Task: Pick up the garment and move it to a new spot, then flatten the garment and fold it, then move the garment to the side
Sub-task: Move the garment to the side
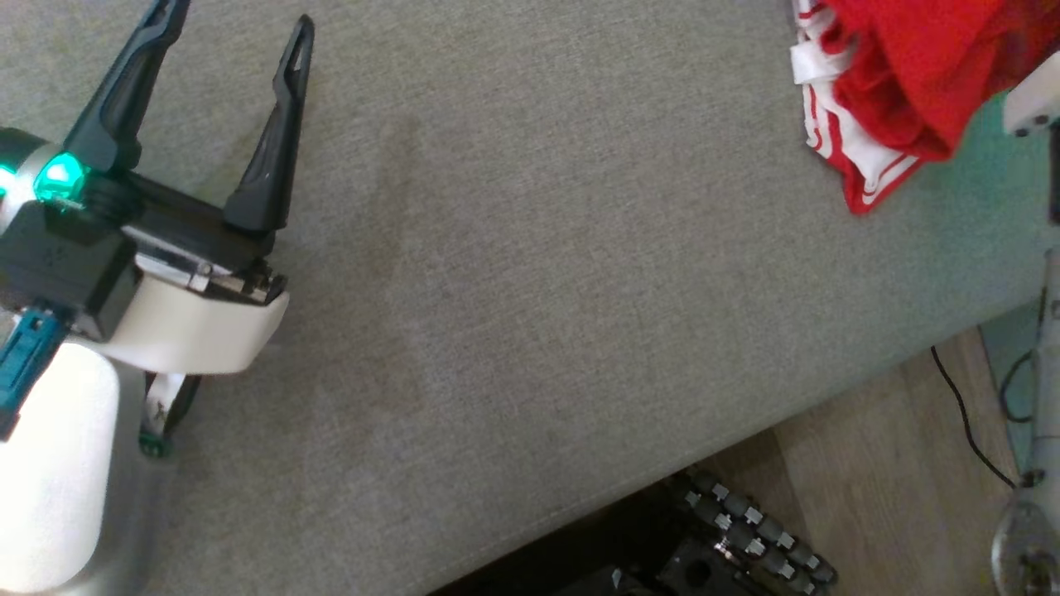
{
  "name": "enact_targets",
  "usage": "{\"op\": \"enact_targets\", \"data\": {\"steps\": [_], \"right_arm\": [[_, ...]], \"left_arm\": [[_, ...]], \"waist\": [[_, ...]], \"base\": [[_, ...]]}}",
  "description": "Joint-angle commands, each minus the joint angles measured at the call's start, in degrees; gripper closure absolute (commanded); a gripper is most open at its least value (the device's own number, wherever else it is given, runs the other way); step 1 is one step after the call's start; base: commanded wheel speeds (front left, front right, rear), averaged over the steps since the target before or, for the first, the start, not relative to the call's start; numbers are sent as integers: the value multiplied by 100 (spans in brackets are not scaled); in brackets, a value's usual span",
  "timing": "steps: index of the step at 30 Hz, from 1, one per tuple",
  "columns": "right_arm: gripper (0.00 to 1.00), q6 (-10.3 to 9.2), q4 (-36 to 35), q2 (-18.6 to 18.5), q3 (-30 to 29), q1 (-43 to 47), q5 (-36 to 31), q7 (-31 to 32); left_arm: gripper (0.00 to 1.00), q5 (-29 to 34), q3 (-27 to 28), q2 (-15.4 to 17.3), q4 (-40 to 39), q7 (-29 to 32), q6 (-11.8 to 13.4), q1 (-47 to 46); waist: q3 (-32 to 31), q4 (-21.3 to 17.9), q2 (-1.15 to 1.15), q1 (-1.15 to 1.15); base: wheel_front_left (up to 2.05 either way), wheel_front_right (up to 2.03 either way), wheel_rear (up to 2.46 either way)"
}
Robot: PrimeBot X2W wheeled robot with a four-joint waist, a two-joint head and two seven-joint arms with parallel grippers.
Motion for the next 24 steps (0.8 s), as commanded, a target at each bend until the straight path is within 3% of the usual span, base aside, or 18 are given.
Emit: {"op": "enact_targets", "data": {"steps": [1, 10, 16, 24], "right_arm": [[0, -5, -132, -66, -50, 79, -26, -58], [0, -5, -212, 346, -139, 933, 20, -664], [0, -5, -1013, 667, 442, 1994, 289, -822], [0, -5, -2192, 797, 1202, 3025, 701, -505]], "left_arm": [[0, -36, 141, 127, -176, -39, -6, -27], [0, -176, 246, 27, 246, -345, 226, 410], [0, -362, 349, -189, 535, -520, 484, 892], [0, -540, 403, -458, 890, -684, 708, 1322]], "waist": [[-27, 17, 0, -1], [-776, 160, 0, -1], [-1429, 430, 0, -1], [-2037, 1078, 0, -1]], "base": [[0, 0, 0], [0, 0, 0], [0, 0, 0], [0, 0, 0]]}}
